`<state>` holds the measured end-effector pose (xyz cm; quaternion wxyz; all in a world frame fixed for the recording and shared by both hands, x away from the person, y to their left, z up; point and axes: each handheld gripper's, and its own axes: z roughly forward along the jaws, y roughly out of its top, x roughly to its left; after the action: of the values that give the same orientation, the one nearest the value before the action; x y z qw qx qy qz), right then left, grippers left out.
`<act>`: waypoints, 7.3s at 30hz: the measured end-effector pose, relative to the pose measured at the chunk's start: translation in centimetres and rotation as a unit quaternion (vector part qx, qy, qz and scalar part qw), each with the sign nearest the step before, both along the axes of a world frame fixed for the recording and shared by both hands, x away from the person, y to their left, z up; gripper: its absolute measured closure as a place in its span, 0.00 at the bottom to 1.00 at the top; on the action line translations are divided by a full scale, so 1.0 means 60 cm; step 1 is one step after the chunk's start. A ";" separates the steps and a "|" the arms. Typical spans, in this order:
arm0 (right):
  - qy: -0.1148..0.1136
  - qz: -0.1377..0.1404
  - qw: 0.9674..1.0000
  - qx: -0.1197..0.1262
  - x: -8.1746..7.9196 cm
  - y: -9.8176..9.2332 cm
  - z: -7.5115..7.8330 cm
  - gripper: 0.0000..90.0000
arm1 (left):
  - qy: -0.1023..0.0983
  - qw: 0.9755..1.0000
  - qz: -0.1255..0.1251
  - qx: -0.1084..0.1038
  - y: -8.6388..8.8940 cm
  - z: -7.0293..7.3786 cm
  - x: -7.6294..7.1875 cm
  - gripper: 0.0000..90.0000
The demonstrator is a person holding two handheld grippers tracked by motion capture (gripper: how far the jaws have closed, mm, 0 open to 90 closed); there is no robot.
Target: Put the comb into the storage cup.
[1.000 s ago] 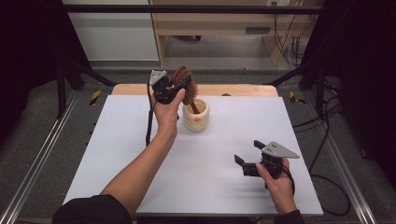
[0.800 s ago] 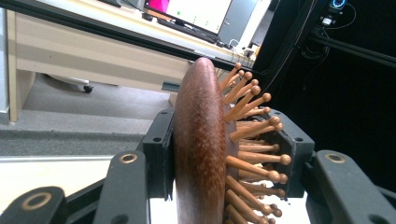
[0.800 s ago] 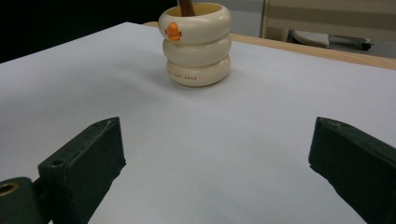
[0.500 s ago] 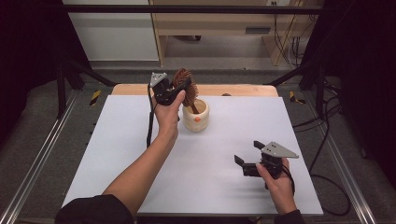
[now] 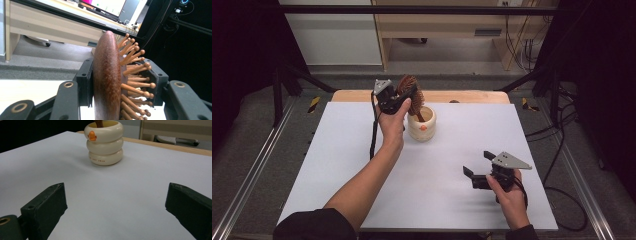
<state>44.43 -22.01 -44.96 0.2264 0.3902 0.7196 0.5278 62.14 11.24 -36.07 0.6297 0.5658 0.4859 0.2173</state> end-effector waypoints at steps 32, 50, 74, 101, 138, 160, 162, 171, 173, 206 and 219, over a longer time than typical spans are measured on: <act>0.000 0.002 1.000 -0.001 -0.001 0.001 0.000 0.05 | 0.014 1.000 -0.001 -0.018 0.001 -0.014 0.002 0.55; 0.001 0.003 1.000 -0.003 0.000 0.001 -0.001 0.05 | 0.015 1.000 -0.002 -0.022 -0.001 -0.018 0.003 0.55; -0.002 0.007 1.000 -0.004 -0.001 0.001 0.000 0.05 | 0.021 0.999 -0.002 -0.036 0.008 -0.024 0.000 0.55; 0.000 0.011 1.000 -0.005 -0.002 0.007 -0.001 0.04 | 0.034 0.998 0.000 -0.049 0.024 -0.029 -0.001 0.53; 0.003 0.014 1.000 -0.004 -0.002 0.006 -0.002 0.04 | 0.035 0.999 0.014 -0.035 0.026 -0.030 0.001 0.41; 0.004 0.016 1.000 -0.006 -0.003 0.001 -0.004 0.04 | 0.031 0.999 0.005 -0.032 0.014 -0.033 -0.002 0.25; 0.003 0.015 1.000 -0.005 -0.004 -0.001 -0.003 0.04 | 0.031 0.999 0.006 -0.031 0.013 -0.031 -0.003 0.23; 0.001 0.014 1.000 -0.006 -0.007 -0.001 -0.002 0.04 | 0.027 0.999 0.008 -0.021 0.010 -0.027 -0.007 0.13; 0.001 0.014 1.000 -0.005 -0.007 -0.001 -0.002 0.04 | 0.028 0.999 0.009 -0.021 0.010 -0.028 -0.007 0.12; 0.003 0.013 1.000 -0.011 -0.010 0.006 -0.007 0.04 | 0.017 1.000 0.010 0.023 0.029 -0.023 -0.033 0.07; 0.000 0.013 1.000 -0.015 -0.008 0.010 -0.004 0.04 | 0.008 0.998 -0.001 0.063 0.028 -0.025 -0.051 0.04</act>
<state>43.96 -21.38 -45.18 0.2253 0.3780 0.7322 0.5198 59.06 12.92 -37.59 0.5894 0.6066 0.4753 0.2424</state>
